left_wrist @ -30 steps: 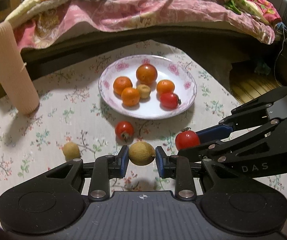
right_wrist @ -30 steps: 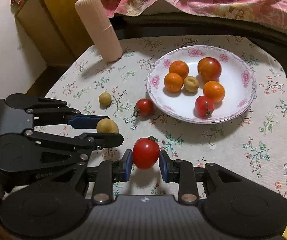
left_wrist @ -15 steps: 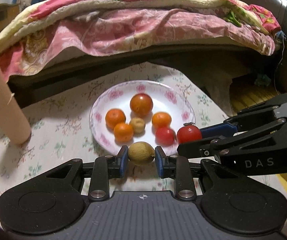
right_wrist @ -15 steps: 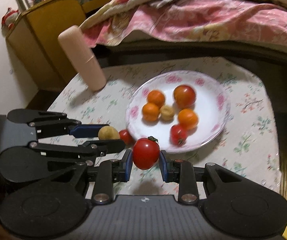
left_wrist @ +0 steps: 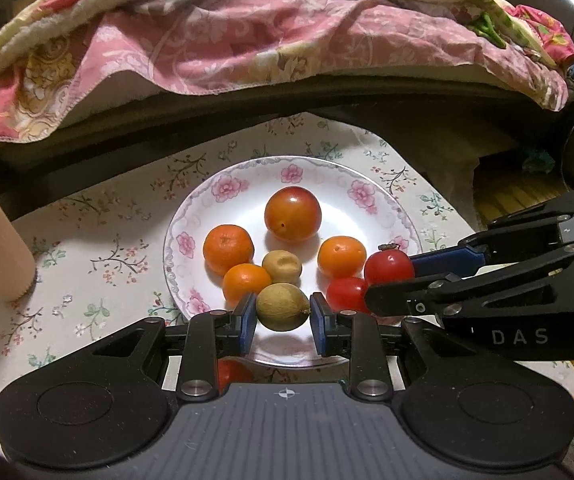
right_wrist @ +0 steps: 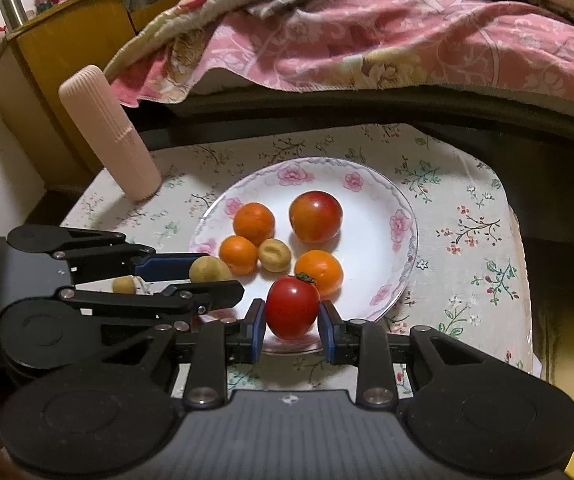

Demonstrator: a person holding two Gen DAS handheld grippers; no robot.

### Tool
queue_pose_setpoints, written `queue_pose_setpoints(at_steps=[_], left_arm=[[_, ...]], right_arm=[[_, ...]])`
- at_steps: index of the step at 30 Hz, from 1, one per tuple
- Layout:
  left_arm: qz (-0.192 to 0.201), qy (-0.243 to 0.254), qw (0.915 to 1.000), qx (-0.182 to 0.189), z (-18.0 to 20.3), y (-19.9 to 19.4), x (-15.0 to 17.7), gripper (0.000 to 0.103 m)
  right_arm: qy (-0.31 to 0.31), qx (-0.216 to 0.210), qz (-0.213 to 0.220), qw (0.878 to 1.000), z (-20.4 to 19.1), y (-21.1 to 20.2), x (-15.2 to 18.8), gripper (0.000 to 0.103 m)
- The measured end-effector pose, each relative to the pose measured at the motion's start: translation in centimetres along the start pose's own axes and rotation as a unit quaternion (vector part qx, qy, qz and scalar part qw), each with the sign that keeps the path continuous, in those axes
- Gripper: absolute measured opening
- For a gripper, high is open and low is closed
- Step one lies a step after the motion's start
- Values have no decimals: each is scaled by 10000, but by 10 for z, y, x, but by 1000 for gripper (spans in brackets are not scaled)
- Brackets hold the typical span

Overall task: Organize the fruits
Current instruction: 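Lower the tan fruit into the plate and open left tool while right tool releases its tomato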

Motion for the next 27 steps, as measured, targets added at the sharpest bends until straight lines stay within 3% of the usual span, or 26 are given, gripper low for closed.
queue_pose_setpoints(at_steps=[22, 27], left_arm=[[43, 99, 9999, -52, 3, 9, -11, 35], [63, 142, 9999, -65, 7, 9, -11, 40]], right_arm=[[-43, 334, 122, 9994, 22, 17, -21, 31], [-38, 325, 140, 9994, 24, 19, -25, 32]])
Point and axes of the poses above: each gripper's, at about its wrist camera, not at the fingertips, and y roughly the way its jaws point, z to its right, x to its underside, the point moved 10 cm from there along y, roughly the way its jaws point, and after that the axes turned 11 degrees about -z, right-handed, at the moved point
